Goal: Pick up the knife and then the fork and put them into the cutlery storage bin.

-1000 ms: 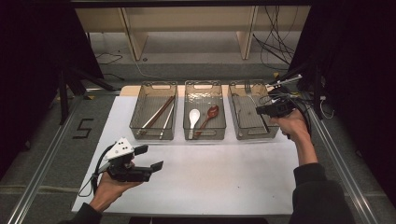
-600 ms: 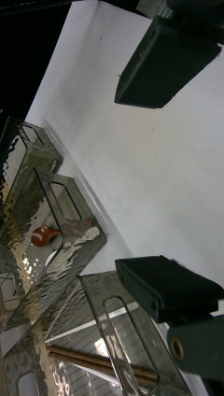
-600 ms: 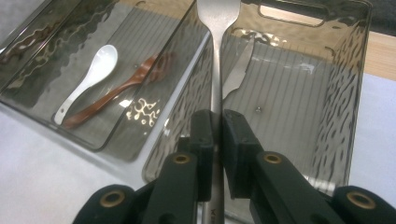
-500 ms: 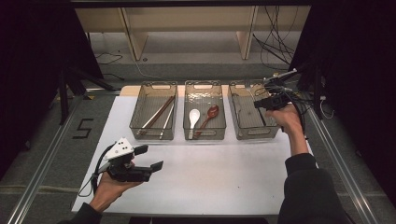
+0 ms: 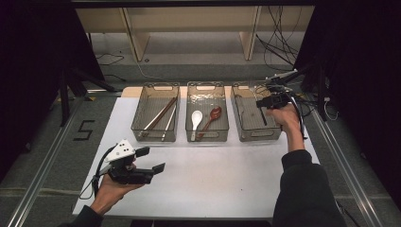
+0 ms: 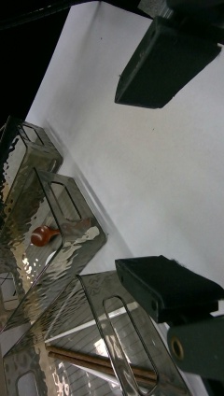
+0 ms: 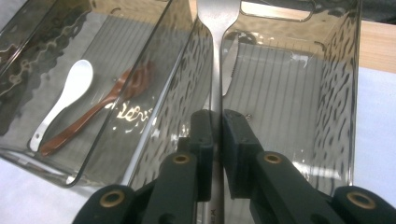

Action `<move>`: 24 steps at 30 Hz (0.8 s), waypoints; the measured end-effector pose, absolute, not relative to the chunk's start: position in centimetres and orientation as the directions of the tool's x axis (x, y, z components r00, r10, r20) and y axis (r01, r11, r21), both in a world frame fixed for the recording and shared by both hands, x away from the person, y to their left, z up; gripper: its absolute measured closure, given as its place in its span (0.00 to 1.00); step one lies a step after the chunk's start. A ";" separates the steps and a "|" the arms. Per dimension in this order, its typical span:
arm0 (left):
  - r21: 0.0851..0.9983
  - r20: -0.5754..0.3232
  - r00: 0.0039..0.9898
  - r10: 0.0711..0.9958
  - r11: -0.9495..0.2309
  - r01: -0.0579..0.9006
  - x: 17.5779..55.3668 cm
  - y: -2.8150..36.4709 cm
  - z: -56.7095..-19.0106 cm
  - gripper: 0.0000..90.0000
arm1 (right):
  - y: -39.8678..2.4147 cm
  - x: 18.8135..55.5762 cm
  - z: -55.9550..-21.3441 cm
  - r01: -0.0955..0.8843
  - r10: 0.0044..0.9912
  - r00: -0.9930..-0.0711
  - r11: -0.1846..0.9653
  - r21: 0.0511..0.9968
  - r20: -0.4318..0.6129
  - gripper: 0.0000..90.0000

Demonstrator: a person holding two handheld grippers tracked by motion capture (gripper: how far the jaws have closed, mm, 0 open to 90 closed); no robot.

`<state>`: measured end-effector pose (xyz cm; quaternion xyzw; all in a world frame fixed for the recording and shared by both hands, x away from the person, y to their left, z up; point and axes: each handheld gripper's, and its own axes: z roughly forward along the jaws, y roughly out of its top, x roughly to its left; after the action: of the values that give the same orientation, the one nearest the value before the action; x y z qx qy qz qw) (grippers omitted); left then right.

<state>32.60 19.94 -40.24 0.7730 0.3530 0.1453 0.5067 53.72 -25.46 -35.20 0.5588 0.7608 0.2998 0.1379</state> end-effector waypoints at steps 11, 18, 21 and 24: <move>0.886 -0.135 0.710 0.691 -0.237 0.399 32.6 20.0 -40.3 0.18 | -25.1 54.4 -36.1 0.783 0.944 -0.299 0.161 0.601 0.137 0.93; 0.886 -0.134 0.711 0.690 -0.237 0.398 32.6 20.0 -40.2 0.18 | -24.6 54.8 -36.6 0.789 0.947 -0.290 0.155 0.595 0.137 0.93; 0.887 -0.134 0.712 0.689 -0.237 0.397 32.6 20.0 -40.2 0.18 | -24.5 55.0 -36.9 0.790 0.954 -0.271 0.142 0.597 0.131 0.89; 0.887 -0.137 0.711 0.689 -0.235 0.399 32.6 20.0 -40.3 0.18 | -24.6 55.1 -37.0 0.797 0.948 -0.271 0.125 0.591 0.166 0.77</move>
<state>32.60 20.04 -40.26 0.7726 0.3520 0.1429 0.5086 55.09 -24.58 -36.97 0.5903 0.7392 0.2988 0.1261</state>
